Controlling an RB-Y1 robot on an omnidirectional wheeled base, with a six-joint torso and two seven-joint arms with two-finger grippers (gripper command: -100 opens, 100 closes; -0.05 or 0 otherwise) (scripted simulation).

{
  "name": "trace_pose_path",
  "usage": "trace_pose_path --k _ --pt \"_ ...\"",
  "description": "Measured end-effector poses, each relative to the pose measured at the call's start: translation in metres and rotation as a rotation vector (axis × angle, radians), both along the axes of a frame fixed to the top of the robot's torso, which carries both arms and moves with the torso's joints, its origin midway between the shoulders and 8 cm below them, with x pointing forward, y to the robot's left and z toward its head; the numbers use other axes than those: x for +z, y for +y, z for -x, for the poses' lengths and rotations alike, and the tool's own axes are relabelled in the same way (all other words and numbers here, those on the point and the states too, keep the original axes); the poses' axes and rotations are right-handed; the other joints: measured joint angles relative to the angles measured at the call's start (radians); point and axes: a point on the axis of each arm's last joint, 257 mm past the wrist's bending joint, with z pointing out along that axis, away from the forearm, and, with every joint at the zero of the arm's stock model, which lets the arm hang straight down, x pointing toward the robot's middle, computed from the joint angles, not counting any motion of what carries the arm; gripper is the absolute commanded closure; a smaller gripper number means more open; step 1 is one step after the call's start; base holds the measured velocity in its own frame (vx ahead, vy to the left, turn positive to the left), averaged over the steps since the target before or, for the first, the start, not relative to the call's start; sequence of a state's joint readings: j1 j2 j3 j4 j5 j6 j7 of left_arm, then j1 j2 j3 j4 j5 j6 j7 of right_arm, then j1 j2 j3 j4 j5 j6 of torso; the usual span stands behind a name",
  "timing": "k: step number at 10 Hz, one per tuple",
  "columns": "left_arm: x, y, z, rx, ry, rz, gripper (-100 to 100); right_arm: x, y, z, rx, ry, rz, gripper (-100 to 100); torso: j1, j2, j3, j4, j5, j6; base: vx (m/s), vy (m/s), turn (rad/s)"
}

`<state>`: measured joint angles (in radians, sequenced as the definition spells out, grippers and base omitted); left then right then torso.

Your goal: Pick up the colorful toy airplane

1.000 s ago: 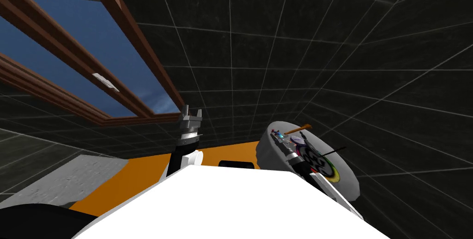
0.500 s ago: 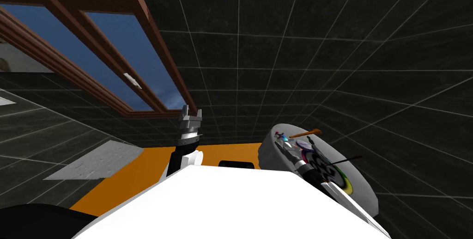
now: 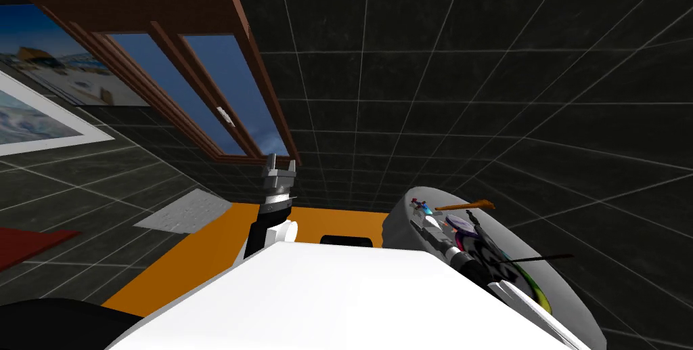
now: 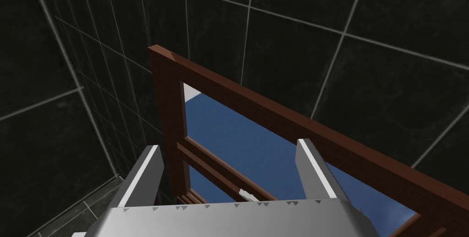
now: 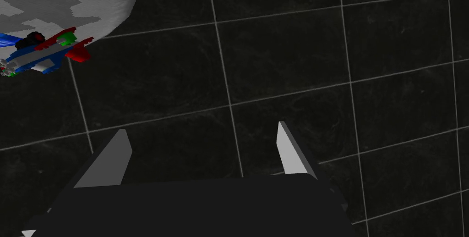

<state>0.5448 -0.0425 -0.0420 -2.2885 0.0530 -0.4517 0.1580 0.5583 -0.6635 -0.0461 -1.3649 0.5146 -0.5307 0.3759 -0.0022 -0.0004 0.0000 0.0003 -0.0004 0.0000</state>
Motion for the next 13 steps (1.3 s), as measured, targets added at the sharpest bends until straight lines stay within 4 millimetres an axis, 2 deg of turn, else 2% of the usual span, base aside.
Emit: trace_pose_path --k 3,6,7,8,9,13 --pt "0.0 0.0 0.0 0.0 0.0 0.0 0 -0.024 -0.029 0.026 0.02 0.077 0.108 -100 0.0 -0.001 0.0 0.0 0.0 0.001 -0.005 -0.003 0.217" --pt "0.0 0.0 0.0 0.0 0.0 0.0 0 -0.052 -0.078 0.075 0.068 0.223 0.287 -100 -0.001 -0.001 -0.001 0.0 0.0 0.0 0.002 -0.013 0.313" --pt "0.0 0.0 0.0 0.0 0.0 0.0 0 -0.054 -0.086 0.089 0.073 0.251 0.32 -100 -0.001 -0.001 -0.001 0.0 0.0 0.001 0.003 -0.006 -0.017" --pt "0.0 0.0 0.0 0.0 0.0 0.0 0 -0.057 -0.089 0.092 0.076 0.259 0.331 -100 0.0 -0.001 -0.001 0.0 0.0 0.001 0.0 0.004 -0.017" --pt "0.0 0.0 0.0 0.0 0.0 0.0 0 -0.059 -0.091 0.093 0.077 0.261 0.333 -100 0.001 -0.001 -0.001 0.0 0.0 0.001 0.001 0.005 0.278" --pt "0.0 0.0 0.0 0.0 0.0 0.0 0 -0.068 -0.124 0.132 0.122 0.359 0.444 -100 0.0 -0.002 -0.001 0.0 0.0 0.001 0.006 -0.01 0.204"
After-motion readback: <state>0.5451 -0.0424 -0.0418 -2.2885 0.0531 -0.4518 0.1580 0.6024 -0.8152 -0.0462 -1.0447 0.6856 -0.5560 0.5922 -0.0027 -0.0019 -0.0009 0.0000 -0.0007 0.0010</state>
